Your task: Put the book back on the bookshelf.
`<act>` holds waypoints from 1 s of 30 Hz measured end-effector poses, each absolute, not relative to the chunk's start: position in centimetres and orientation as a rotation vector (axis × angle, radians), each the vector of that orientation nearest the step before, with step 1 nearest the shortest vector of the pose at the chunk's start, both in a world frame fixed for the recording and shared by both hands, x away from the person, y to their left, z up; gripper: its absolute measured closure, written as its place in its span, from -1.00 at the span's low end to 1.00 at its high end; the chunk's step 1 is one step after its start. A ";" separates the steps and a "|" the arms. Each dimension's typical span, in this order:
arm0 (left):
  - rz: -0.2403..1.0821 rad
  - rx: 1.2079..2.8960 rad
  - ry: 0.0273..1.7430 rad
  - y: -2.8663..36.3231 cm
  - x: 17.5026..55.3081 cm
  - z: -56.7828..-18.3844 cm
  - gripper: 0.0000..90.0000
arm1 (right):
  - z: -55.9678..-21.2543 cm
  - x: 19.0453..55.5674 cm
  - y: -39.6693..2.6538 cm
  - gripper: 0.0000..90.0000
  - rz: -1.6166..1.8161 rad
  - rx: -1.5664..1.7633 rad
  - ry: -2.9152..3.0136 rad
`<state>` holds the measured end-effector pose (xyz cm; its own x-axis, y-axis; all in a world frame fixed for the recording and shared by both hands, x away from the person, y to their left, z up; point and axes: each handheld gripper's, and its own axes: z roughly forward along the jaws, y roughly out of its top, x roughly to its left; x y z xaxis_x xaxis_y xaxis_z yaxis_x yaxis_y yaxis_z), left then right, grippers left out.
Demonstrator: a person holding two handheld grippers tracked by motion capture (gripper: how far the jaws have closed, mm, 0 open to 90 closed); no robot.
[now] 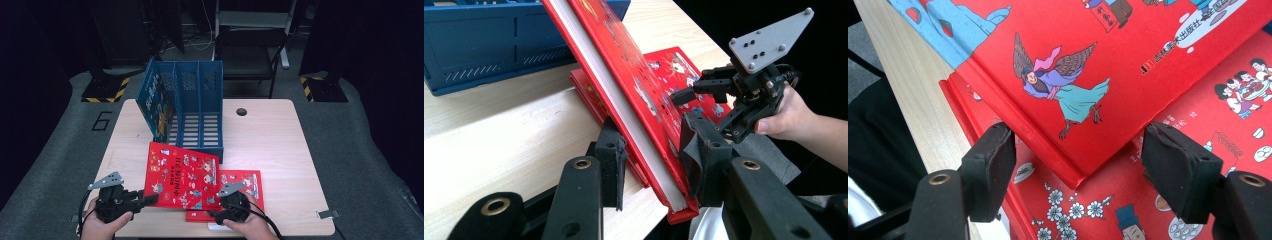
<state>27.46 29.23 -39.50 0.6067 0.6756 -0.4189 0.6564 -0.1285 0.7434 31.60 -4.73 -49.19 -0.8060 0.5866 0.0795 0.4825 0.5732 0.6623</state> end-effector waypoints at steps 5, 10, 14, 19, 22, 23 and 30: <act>0.031 1.813 1.096 29.1 27.7 -39.4 0.42 | -49.4 31.3 -4.7 -0.31 1.063 0.895 2.613; 0.036 1.813 1.104 28.9 27.9 -39.0 0.42 | -49.5 31.3 -4.7 -0.29 1.063 0.881 2.599; 0.024 1.826 1.097 28.8 28.1 -38.6 0.42 | -49.5 31.3 -4.7 -0.29 1.071 0.895 2.595; 0.026 1.834 1.099 28.5 28.4 -38.2 0.43 | -49.4 31.2 -4.7 -0.28 1.080 0.923 2.598; 0.034 1.835 1.100 28.3 28.6 -37.7 0.43 | -49.4 31.3 -4.7 -0.28 1.101 0.943 2.596; 0.031 1.838 1.102 28.2 28.6 -37.4 0.43 | -49.4 31.3 -4.7 -0.28 1.101 0.943 2.596; 0.039 1.845 1.098 27.9 29.1 -35.8 0.46 | -48.8 30.9 -4.8 -0.24 1.148 0.944 2.565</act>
<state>29.13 27.85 -35.78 0.5955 0.6942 -0.4043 0.6637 -0.1415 0.7345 30.95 -4.80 -48.82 -0.7831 0.6151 0.0921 0.4784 0.5011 0.7212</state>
